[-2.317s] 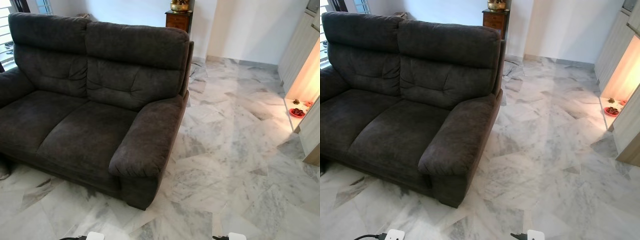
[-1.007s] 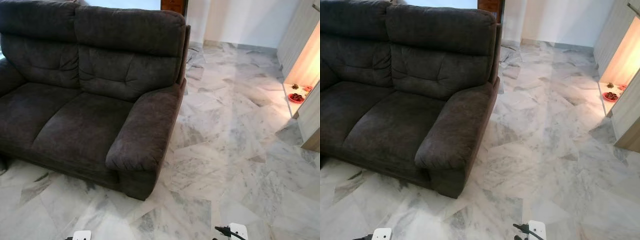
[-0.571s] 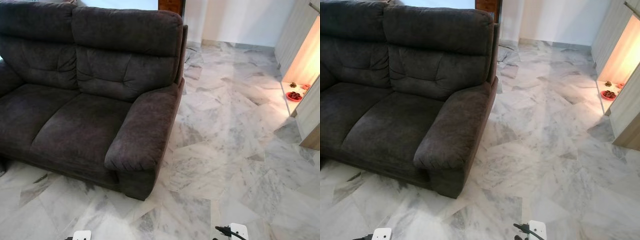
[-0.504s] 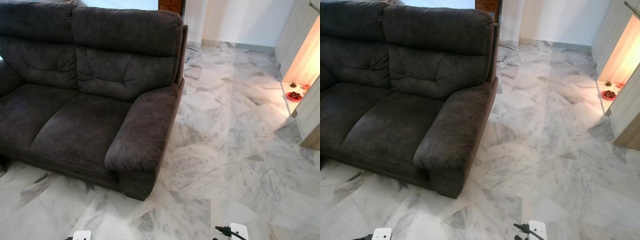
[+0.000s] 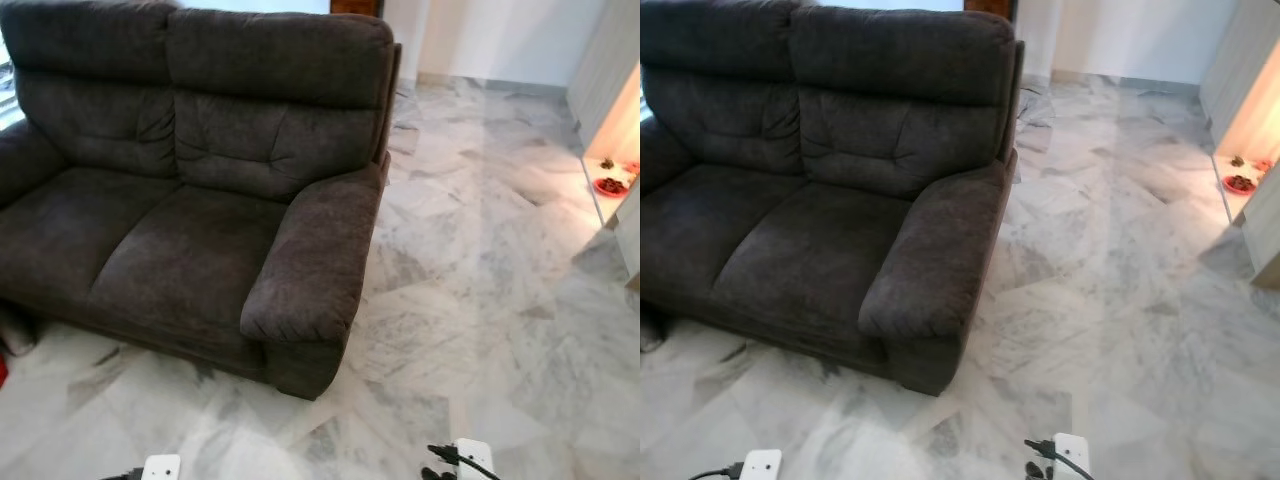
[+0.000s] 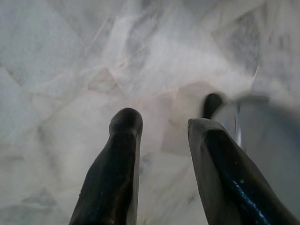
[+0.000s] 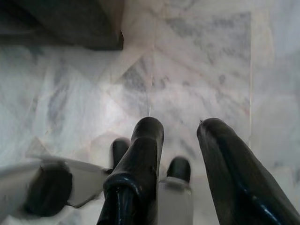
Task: Move the pillow to the sofa from floor
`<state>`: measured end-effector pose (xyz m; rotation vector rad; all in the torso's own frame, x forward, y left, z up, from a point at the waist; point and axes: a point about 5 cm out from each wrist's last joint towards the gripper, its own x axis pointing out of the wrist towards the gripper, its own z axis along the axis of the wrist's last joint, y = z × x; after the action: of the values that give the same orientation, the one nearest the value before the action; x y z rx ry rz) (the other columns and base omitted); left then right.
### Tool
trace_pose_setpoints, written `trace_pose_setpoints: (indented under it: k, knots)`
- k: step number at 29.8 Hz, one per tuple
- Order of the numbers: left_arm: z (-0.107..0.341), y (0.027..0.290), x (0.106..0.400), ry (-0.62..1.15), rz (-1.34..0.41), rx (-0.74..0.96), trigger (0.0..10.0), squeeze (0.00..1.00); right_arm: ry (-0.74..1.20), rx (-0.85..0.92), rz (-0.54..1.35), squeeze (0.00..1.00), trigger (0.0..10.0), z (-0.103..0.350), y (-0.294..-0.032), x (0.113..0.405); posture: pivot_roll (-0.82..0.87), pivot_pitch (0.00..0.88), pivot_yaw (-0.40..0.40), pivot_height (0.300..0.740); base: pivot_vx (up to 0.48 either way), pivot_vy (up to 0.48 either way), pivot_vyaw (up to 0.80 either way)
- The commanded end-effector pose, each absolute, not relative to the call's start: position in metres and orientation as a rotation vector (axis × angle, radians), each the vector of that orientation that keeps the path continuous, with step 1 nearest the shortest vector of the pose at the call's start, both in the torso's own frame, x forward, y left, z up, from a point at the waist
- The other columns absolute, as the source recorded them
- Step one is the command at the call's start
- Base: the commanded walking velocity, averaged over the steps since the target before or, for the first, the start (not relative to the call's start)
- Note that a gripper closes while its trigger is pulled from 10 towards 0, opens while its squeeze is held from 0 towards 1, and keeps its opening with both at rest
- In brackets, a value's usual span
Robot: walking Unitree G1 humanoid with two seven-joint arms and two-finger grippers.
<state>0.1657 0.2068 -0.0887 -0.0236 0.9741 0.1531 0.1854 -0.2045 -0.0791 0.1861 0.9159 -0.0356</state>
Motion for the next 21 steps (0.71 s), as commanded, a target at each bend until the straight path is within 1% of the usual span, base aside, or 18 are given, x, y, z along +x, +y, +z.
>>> trace_pose_setpoints:
  k: [1, 21]
  knots:
    - [-0.0848, 0.2148, 0.1711, 0.955, 0.171, -0.013, 10.0, 0.0, 0.914, 0.195, -0.021, 0.0, 10.0, -0.0791, -0.1961, 0.1885, 0.1, 0.096, 0.027, 0.74, 0.0, 0.48, 0.0]
    - [-0.083, 0.2158, 0.175, 0.949, 0.175, -0.012, 10.0, 0.0, 0.918, 0.189, -0.017, 0.0, 10.0, -0.0793, -0.1897, 0.1906, 0.1, 0.094, 0.028, 0.74, 0.0, 0.48, 0.0]
